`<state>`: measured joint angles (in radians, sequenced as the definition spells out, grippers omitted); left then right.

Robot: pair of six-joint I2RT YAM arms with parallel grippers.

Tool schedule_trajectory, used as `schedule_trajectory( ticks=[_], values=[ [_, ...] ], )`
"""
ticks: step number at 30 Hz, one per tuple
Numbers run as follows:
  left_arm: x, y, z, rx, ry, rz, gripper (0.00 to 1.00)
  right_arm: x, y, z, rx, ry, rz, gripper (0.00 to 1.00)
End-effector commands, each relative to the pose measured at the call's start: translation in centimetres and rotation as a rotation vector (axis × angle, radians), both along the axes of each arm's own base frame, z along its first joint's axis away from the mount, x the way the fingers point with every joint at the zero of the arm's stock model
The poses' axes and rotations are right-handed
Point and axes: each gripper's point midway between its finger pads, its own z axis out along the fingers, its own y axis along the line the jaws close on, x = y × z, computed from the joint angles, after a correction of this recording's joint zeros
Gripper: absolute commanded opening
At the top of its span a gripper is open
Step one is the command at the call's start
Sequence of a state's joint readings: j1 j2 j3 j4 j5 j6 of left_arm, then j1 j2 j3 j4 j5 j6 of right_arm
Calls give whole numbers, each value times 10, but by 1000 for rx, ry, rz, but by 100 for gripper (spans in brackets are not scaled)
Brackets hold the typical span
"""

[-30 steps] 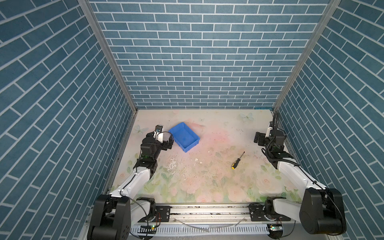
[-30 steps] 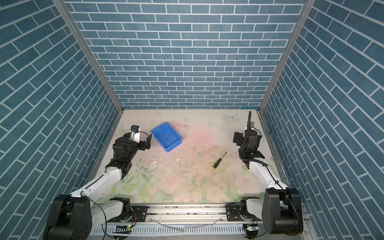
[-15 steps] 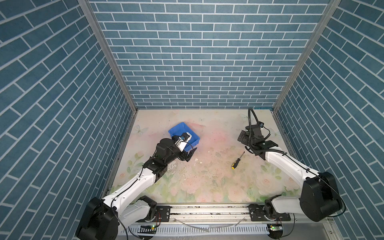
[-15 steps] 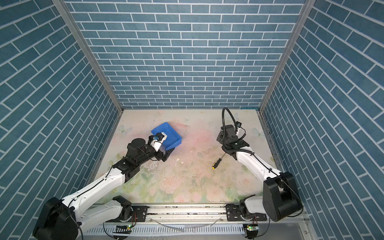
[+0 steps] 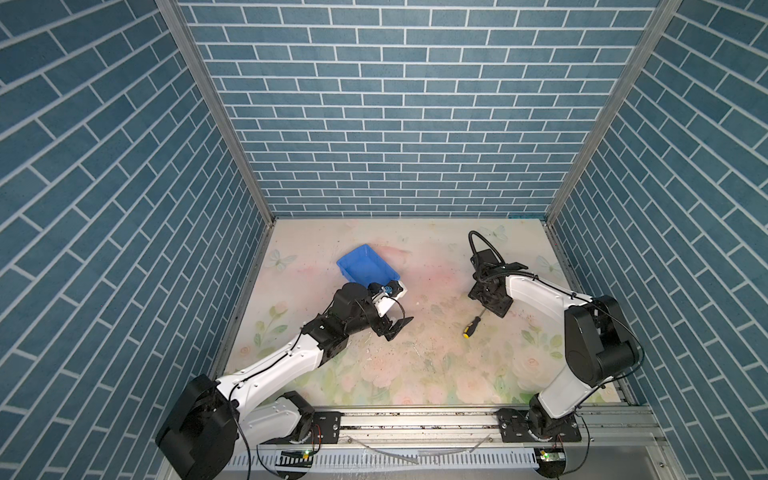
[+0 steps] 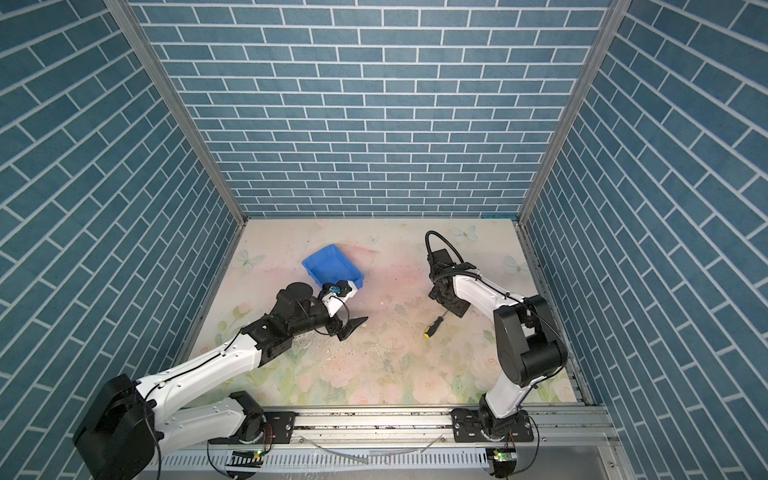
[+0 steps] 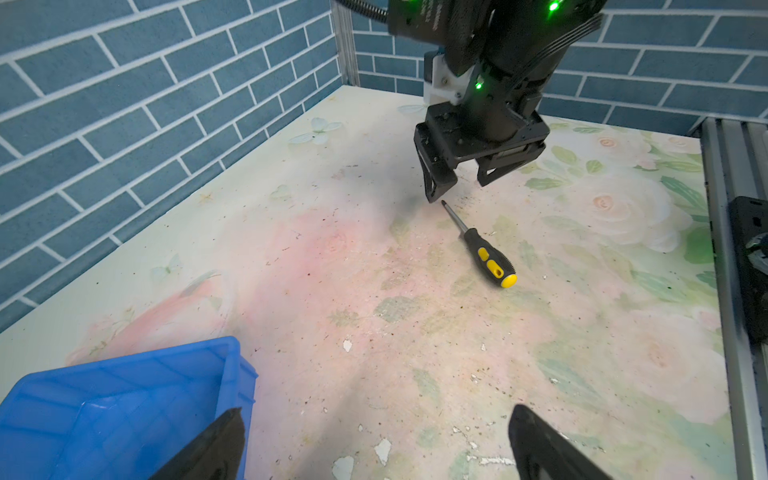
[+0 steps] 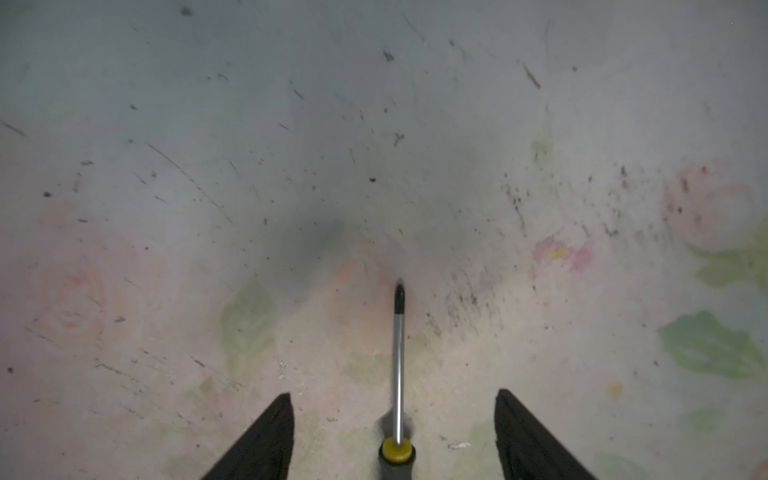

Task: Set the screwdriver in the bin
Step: 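Move the right gripper over the screwdriver while the left arm reaches toward the bin, then lower the right gripper and close it on the screwdriver handle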

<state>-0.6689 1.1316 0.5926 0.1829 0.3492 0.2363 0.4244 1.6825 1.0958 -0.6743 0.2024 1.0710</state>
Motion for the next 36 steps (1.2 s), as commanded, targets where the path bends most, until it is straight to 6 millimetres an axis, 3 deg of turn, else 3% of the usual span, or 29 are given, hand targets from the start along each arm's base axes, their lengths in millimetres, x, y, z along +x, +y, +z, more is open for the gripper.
schedule_trajectory(
  ticks=[1,4,10,31,36],
  values=[
    [-8,-7,6,-10,-2,-53,100,-3,7,2,62,43,-81,53],
    [-10,-7,6,-7,2,-61,100,-8,10,-7,88,79,-111,39],
    [-12,-5,5,4,6,-61,100,-13,12,-18,114,106,-142,30],
    [-5,-2,-3,34,-5,-28,100,-26,-2,-26,83,156,-194,25],
    [-5,-2,-5,43,-10,-30,100,-29,-1,-36,99,178,-195,22]
  ],
)
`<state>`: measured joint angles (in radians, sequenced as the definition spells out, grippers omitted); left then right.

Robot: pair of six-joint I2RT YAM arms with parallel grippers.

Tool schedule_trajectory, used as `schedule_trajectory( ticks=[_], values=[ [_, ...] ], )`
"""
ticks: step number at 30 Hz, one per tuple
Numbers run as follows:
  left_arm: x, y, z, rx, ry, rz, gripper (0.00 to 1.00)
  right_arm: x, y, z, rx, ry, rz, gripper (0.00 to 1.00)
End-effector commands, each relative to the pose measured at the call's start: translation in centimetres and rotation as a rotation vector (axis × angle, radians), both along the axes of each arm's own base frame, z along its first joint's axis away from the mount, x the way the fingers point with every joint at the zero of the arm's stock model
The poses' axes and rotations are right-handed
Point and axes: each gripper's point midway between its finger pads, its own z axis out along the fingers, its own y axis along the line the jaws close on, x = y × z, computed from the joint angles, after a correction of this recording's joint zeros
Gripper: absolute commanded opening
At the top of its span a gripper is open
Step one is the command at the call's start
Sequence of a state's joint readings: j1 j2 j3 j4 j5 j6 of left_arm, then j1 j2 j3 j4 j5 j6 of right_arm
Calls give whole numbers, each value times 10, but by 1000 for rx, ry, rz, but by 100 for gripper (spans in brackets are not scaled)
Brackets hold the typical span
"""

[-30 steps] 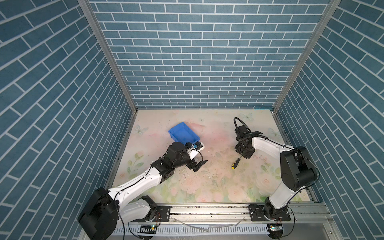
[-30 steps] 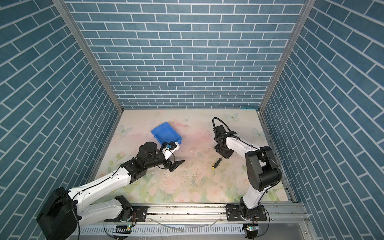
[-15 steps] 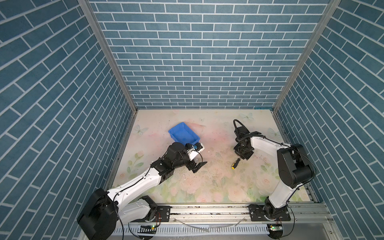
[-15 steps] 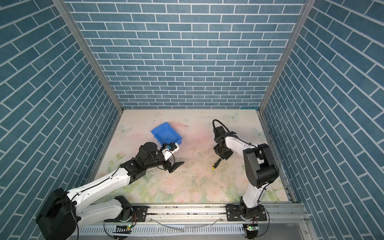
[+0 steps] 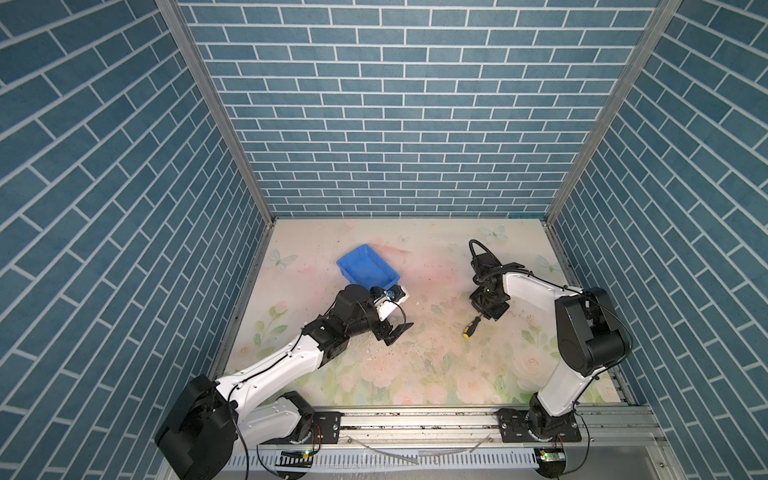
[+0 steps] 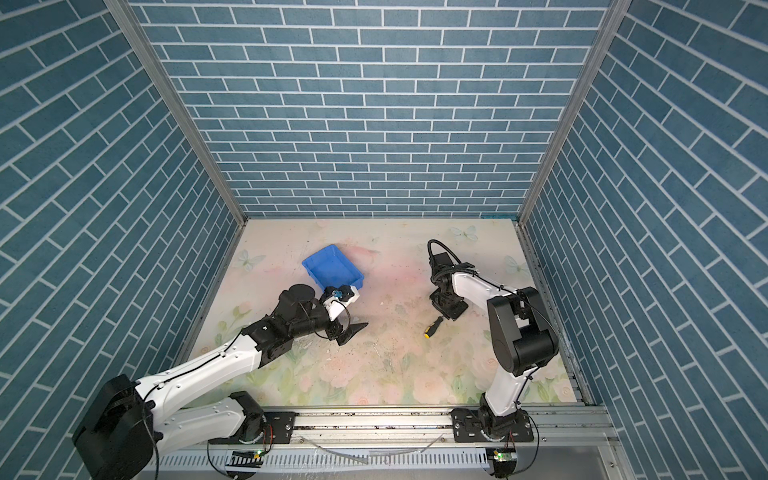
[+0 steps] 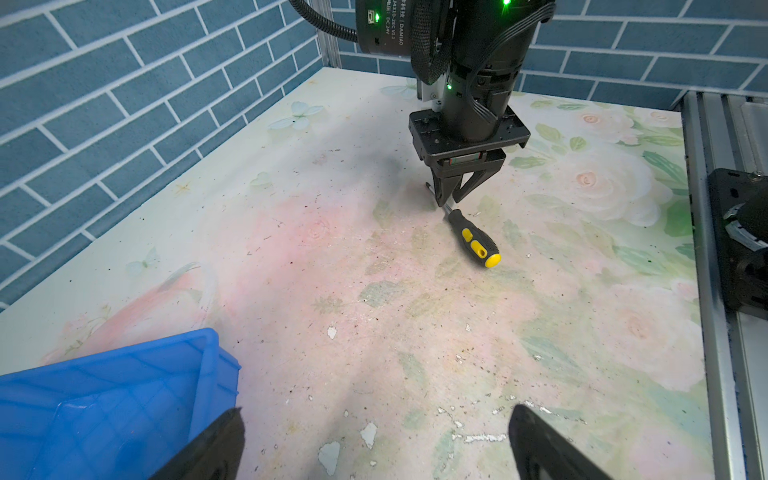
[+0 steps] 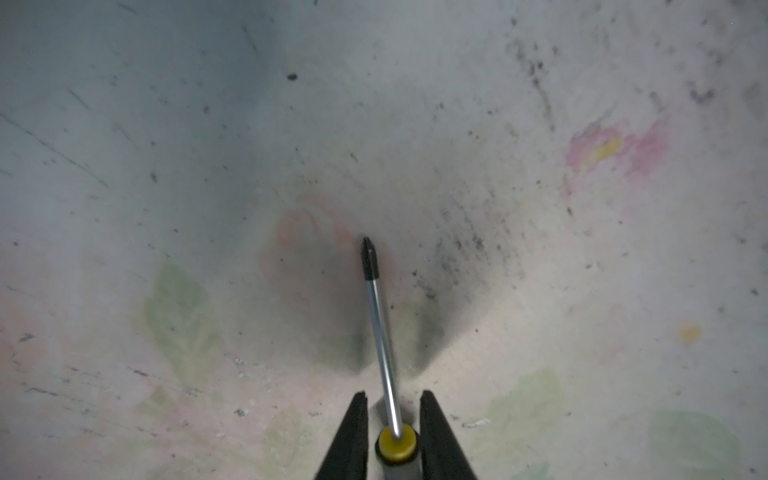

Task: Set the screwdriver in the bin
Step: 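Lower the right gripper and close it on the screwdriver handle, then lift the screwdriver with the right gripper toward the left gripper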

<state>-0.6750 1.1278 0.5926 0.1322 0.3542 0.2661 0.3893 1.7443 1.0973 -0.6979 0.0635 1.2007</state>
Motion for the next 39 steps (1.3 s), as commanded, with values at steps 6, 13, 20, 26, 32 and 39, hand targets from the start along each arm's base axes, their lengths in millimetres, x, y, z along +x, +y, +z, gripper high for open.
schedule_trajectory(
  ticks=[6,13,20,26,32,39],
  values=[
    [3,-5,4,14,-22,-18,100,-15,-5,-24,7,88,-58,18],
    [2,-5,3,16,-15,-23,100,-23,-7,-36,28,133,-86,12],
    [2,-4,3,15,-17,-18,100,-20,-8,-28,26,106,-80,0],
    [6,-9,8,4,-21,-18,100,-10,-12,-5,7,34,-49,0],
    [27,-16,11,-35,31,60,100,0,-13,23,6,-67,5,0],
    [52,-46,35,-206,162,88,100,30,-5,73,18,-300,195,0]
  ],
)
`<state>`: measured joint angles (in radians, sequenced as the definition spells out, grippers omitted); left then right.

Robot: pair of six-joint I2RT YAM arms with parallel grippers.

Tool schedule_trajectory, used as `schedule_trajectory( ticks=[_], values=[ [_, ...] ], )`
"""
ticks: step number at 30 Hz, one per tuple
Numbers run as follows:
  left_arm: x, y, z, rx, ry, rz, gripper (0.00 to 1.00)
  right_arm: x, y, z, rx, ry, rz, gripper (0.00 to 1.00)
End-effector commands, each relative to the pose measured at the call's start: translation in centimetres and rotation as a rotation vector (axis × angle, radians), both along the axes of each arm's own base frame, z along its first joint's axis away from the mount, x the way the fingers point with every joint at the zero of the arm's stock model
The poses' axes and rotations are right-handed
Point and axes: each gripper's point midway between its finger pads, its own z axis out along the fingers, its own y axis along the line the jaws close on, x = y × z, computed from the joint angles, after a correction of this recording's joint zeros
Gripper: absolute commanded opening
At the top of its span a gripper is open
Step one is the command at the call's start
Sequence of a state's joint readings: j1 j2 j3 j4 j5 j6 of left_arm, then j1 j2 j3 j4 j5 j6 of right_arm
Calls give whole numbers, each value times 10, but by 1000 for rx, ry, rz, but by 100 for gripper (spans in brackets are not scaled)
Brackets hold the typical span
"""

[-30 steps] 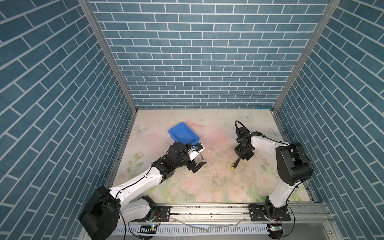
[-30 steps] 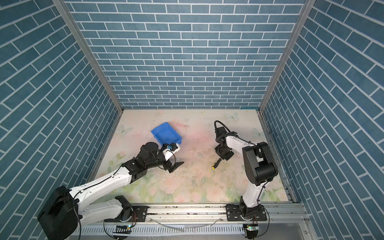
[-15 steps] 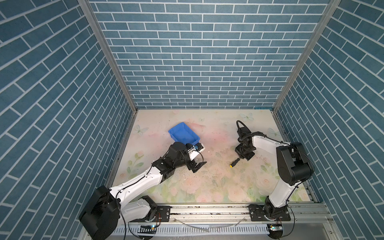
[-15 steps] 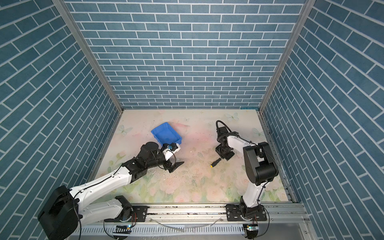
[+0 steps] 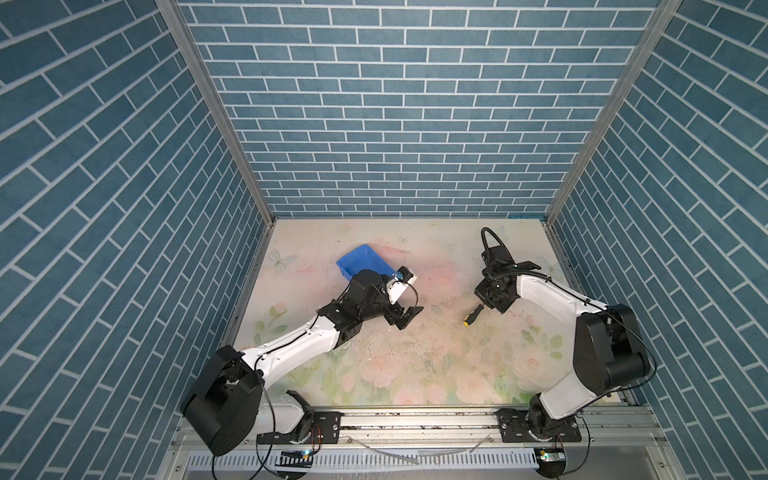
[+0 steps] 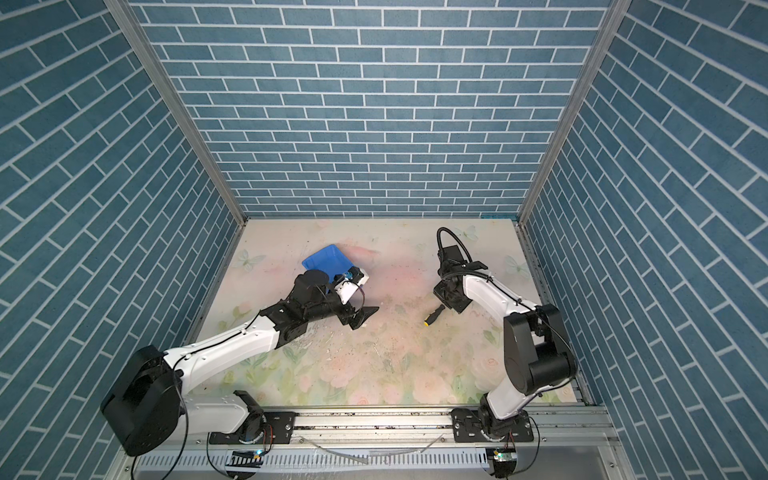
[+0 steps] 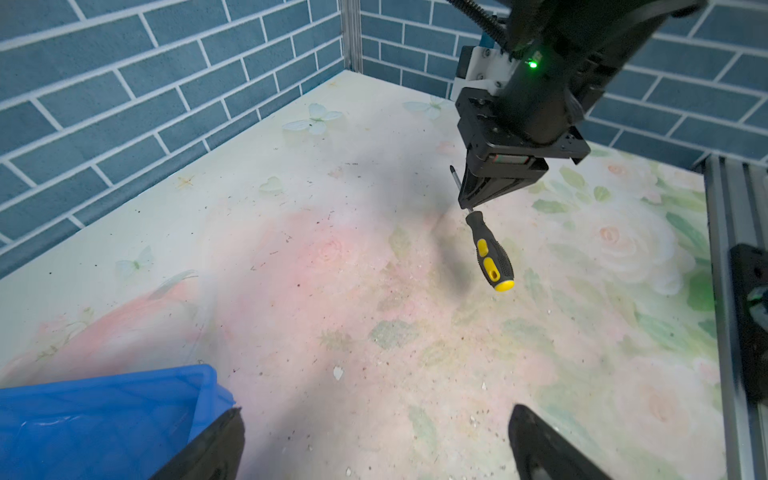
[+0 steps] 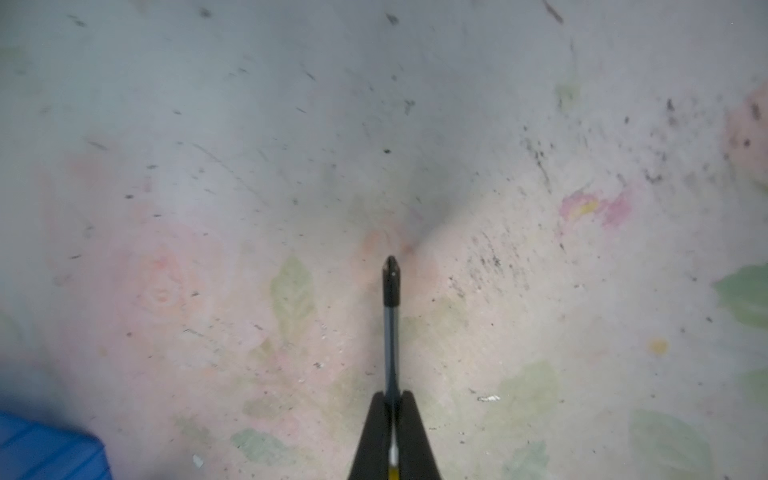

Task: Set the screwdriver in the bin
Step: 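Lift the screwdriver with the right gripper toward the left gripper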

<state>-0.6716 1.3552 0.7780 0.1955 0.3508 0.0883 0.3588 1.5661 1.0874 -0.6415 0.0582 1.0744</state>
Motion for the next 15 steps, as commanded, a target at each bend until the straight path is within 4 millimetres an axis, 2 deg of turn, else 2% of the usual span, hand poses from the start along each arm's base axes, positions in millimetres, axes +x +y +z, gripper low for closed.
schedule_trajectory(
  ticks=[1,7,12,15],
  values=[
    [10,-15,22,-131,64,16,100,15,1,27,-45,-141,143,0],
    [25,-31,29,-200,187,17,100,44,31,84,-67,-417,455,0],
    [34,-43,41,-295,252,-5,100,52,63,126,-19,-654,636,0],
    [40,-54,50,-365,294,-41,100,52,79,144,39,-743,708,0]
  ],
)
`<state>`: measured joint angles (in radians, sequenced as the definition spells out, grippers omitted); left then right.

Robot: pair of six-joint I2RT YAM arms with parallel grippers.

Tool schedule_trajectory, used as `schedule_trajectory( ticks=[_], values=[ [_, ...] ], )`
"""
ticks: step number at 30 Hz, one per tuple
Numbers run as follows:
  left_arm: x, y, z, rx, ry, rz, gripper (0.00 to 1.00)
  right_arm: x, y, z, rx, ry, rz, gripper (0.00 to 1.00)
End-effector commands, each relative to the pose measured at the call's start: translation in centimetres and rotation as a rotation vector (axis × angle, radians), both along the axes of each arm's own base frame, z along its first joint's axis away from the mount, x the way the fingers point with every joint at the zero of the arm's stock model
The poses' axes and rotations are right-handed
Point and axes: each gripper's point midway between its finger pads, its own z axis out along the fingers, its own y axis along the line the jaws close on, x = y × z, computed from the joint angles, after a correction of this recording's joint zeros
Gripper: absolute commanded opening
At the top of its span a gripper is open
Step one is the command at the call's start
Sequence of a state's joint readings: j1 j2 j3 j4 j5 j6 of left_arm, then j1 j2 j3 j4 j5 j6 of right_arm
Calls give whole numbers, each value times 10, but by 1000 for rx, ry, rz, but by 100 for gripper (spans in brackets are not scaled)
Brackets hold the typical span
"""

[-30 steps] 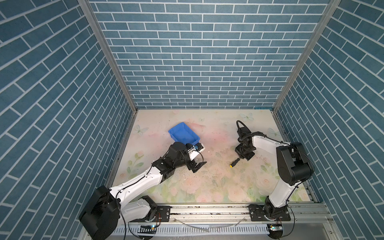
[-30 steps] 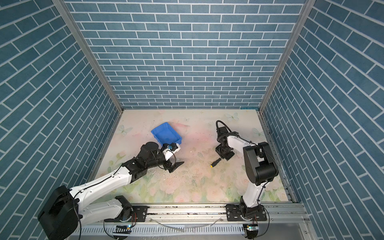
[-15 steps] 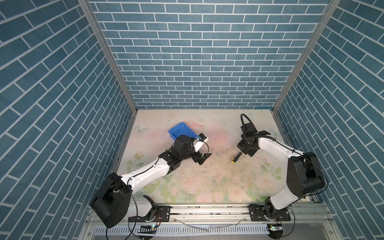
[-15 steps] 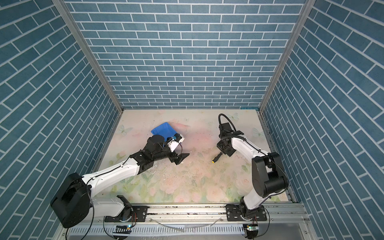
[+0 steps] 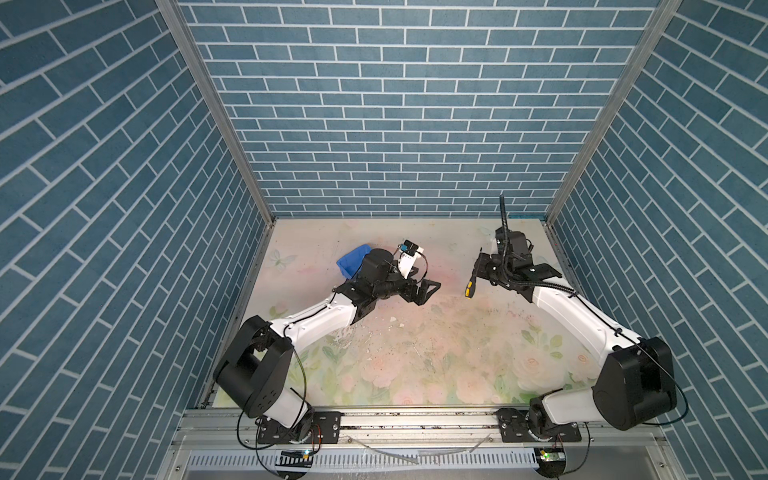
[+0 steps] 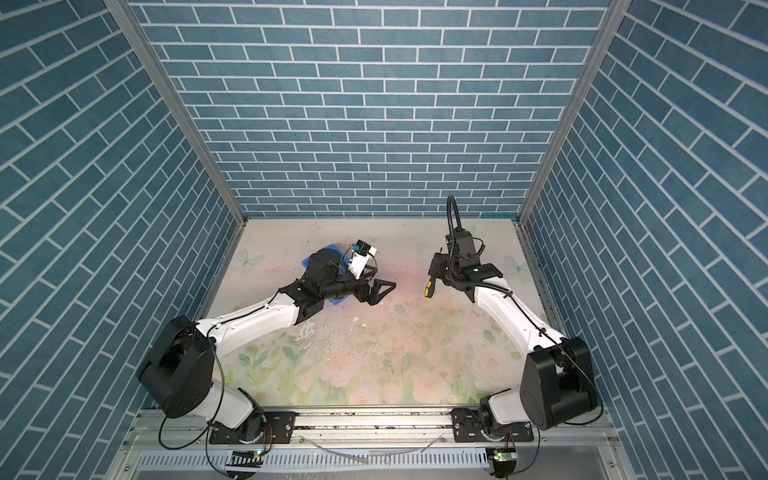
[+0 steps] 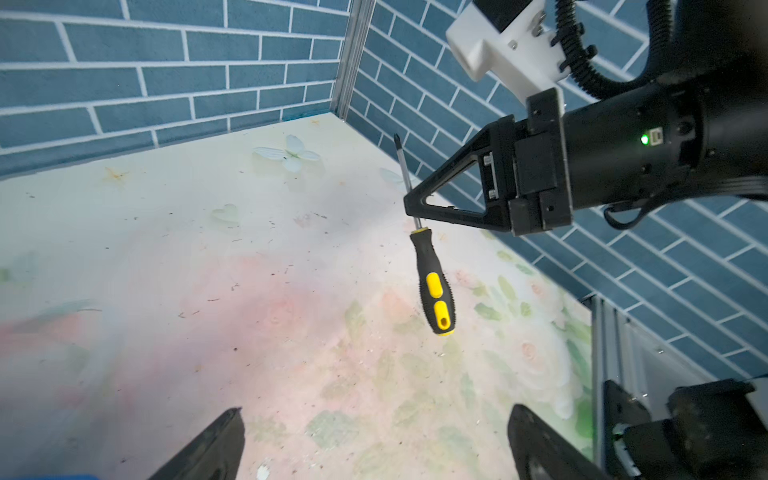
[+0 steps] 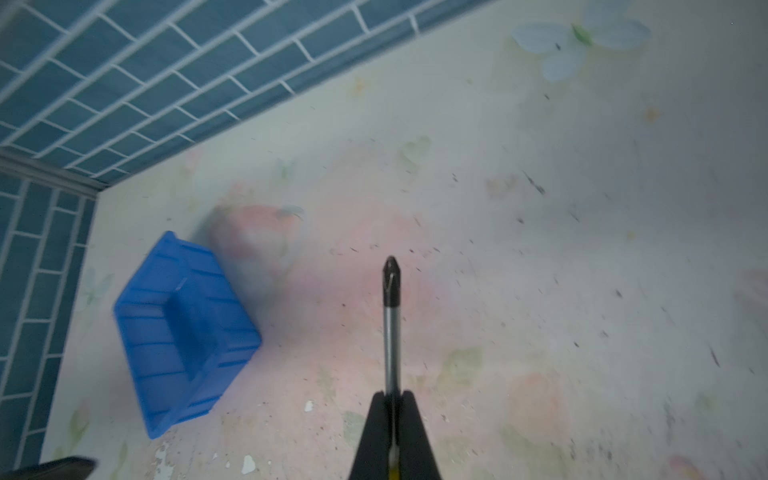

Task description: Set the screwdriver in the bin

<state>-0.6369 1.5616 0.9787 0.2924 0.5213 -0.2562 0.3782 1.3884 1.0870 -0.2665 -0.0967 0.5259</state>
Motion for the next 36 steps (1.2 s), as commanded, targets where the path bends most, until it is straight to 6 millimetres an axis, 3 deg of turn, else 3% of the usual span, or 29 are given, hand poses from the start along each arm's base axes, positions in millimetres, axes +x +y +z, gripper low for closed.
schedule_trajectory(
  ticks=[1,11,28,36],
  values=[
    [7,-15,24,-129,52,-50,100,0,29,31,46,-172,192,0],
    [17,-32,41,-234,103,-118,99,-22,76,82,221,-330,486,0],
    [18,-37,43,-279,133,-166,45,-41,101,91,255,-359,650,0],
    [16,-36,40,-279,130,-173,29,-45,109,88,257,-344,685,0]
  ],
)
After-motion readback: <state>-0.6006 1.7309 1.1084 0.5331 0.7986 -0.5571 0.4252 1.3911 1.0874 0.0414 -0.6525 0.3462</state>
